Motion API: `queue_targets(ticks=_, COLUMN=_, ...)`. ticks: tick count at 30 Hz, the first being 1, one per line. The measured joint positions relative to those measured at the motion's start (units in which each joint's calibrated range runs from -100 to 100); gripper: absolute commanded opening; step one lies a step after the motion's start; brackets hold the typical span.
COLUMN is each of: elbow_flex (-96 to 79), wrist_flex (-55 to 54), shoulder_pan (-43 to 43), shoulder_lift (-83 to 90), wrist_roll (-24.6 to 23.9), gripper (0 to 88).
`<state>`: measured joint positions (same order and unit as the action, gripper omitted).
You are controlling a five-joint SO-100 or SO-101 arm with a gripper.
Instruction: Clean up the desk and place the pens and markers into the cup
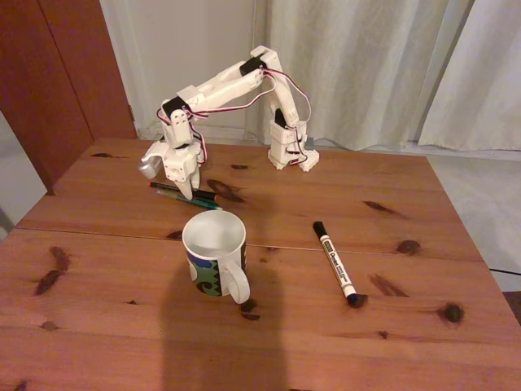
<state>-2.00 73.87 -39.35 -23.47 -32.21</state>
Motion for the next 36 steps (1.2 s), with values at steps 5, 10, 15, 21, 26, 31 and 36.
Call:
queue_targets(ticks=5, elbow_flex=0.1, wrist_flex=-0.1, shoulder_pan=-1.0, shoulder_lift=-0.2, wrist_roll=1.9, gripper=14.4)
queue_targets(ticks=10, elbow_flex=0.1, wrist_flex=-0.2, shoulder_pan=-1.9, shoulder_lift=-0.3, wrist_roll=3.3, gripper=14.0)
queue_targets(ticks=15, elbow_flex=0.1, wrist_flex=-0.2, shoulder_pan=-1.9, shoulder_lift=-0.3, wrist_roll=3.4, gripper=14.0)
queue_targets(ticks=21, elbow_flex=0.1, wrist_flex=-0.2, shoulder_pan=-1.8, shoulder_lift=-0.3, wrist_roll=3.4, gripper=14.0)
queue_targets(ticks=26, elbow_flex=-0.1, wrist_flex=-0.2, shoulder_pan=-0.1, shoulder_lift=-0.8, wrist_roll=3.3, gripper=14.0)
queue_targets(ticks=31, elbow_flex=-0.1, wrist_flex=-0.5, shoulder_pan=-0.4, shoulder_lift=-0.7, wrist_roll=1.1, gripper=13.9)
queue_targets(ticks=36, elbow_flex=-0.2, wrist_flex=-0.5, shoulder_pan=-0.4, shoulder_lift=-0.8, wrist_roll=0.8, gripper=13.9)
